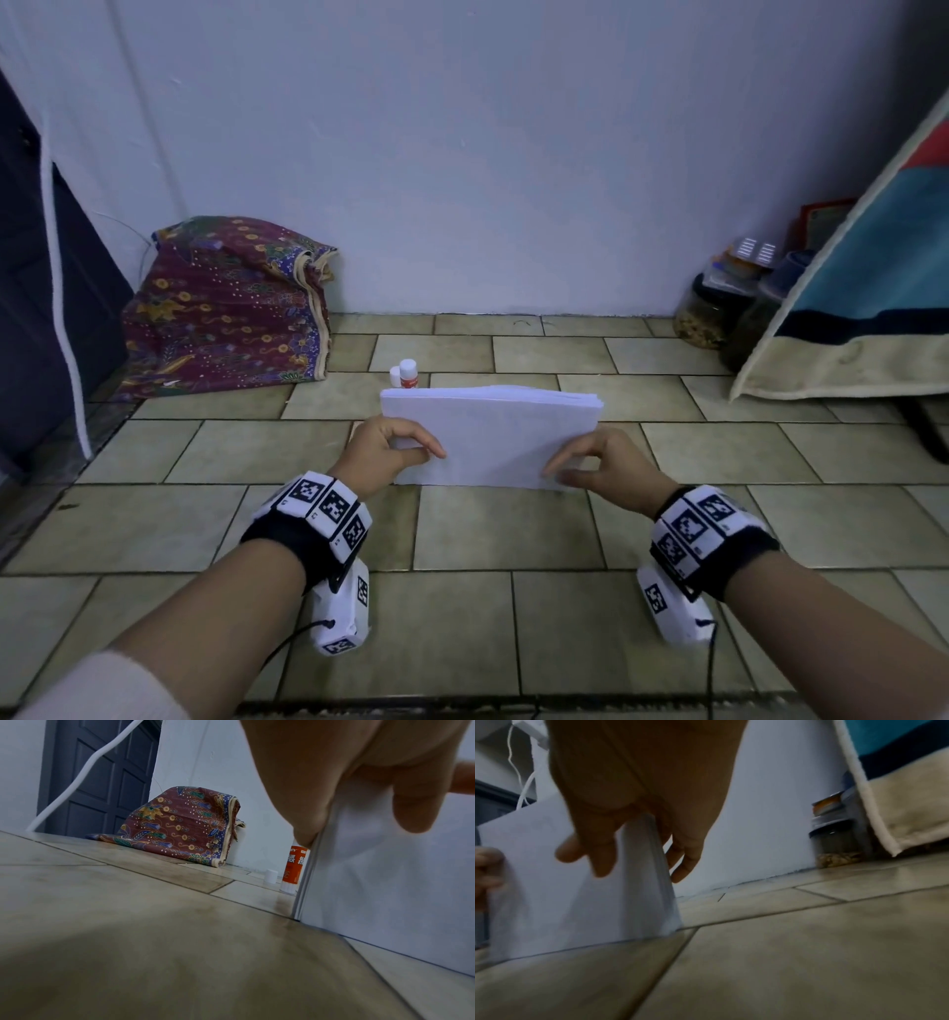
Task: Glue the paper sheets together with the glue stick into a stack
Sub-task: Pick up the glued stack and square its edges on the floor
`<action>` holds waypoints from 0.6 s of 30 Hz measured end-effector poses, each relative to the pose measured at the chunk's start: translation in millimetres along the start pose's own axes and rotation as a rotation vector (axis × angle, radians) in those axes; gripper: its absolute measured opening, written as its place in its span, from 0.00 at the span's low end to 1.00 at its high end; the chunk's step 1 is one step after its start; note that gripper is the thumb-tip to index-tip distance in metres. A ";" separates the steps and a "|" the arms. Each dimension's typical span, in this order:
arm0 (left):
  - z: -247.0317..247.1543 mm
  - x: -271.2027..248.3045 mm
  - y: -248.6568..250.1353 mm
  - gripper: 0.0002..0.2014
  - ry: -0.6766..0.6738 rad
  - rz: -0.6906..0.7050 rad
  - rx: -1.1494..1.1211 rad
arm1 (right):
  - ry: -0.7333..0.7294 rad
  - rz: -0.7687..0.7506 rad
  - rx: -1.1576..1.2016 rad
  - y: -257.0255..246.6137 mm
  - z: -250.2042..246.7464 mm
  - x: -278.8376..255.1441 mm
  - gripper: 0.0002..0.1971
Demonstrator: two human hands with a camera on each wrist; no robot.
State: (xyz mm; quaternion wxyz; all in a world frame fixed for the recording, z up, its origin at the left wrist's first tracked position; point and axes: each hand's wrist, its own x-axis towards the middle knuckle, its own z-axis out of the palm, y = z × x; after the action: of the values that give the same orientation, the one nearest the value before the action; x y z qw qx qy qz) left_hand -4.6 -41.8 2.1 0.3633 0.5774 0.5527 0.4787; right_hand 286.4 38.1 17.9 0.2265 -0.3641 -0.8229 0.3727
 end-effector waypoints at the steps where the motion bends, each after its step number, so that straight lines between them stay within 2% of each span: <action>1: 0.6 0.2 -0.3 0.30 -0.002 -0.005 0.001 | 0.036 0.018 -0.012 -0.9 4.4 1.8 0.19; 6: 1.1 2.3 -0.1 0.33 0.024 0.009 0.038 | 0.178 0.013 -0.058 -7.4 6.4 3.9 0.13; 11: 5.0 -2.2 -1.2 0.32 -0.015 -0.027 0.175 | 0.125 0.057 -0.101 -3.1 8.1 2.7 0.14; 18: 3.3 1.4 -0.5 0.34 -0.048 -0.086 0.309 | 0.126 0.070 -0.142 -0.1 11.3 4.8 0.12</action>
State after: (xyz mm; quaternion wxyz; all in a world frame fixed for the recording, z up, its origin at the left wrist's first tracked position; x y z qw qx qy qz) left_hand -1.7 -40.0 0.9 0.3035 0.6136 0.6350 0.3581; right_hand 276.1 36.7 11.5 0.2384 -0.4306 -0.8181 0.2975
